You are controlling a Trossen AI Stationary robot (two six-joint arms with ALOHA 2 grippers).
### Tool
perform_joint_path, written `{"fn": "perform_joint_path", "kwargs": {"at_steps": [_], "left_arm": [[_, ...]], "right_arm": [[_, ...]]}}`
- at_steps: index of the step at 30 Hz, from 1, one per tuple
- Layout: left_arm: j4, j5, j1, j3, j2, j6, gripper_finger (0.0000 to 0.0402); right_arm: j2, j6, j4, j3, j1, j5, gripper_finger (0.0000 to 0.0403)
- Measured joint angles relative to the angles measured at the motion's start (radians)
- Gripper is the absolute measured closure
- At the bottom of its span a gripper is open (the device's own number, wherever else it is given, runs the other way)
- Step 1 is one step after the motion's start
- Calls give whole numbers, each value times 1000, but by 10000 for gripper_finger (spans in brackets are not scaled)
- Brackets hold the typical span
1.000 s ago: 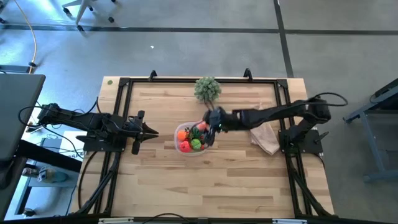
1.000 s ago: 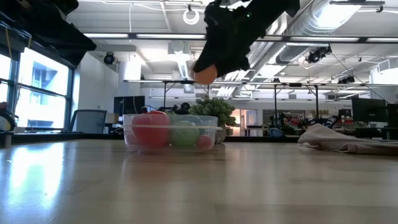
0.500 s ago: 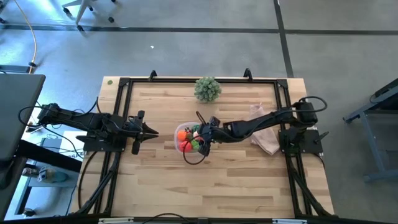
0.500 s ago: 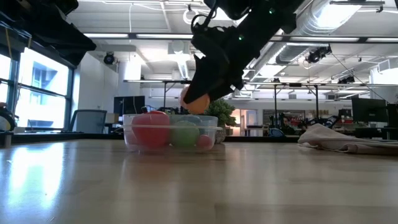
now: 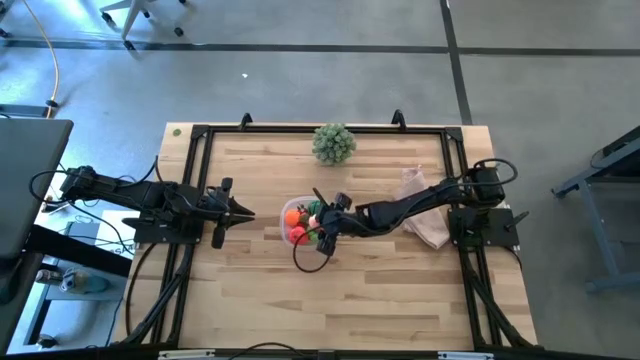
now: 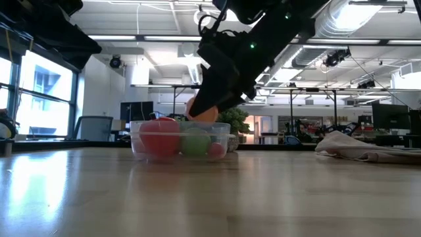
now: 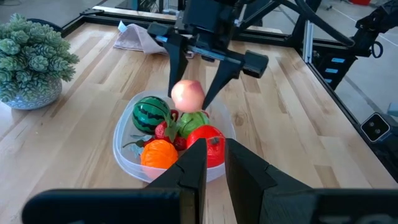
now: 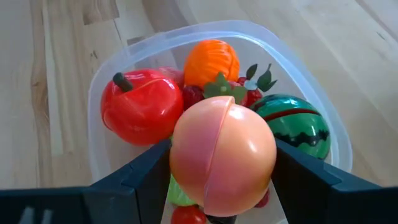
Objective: Pick and placing Produce into tupperware
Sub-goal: Put the pink peach into the transparent bin
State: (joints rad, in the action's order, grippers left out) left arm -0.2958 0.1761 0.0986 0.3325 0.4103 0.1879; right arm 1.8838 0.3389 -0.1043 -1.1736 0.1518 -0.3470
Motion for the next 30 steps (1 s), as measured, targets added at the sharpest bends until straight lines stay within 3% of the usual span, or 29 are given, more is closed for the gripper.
{"fn": "perform_joint_path", "kwargs": {"at_steps": [10,30], "left_arm": [[0,0,0,0,0,0,355],[0,0,0,0,0,0,355]], "right_arm": [[2,23,-11,0,13,-28,175],[2,21,-18,0,26,-91,137]]}}
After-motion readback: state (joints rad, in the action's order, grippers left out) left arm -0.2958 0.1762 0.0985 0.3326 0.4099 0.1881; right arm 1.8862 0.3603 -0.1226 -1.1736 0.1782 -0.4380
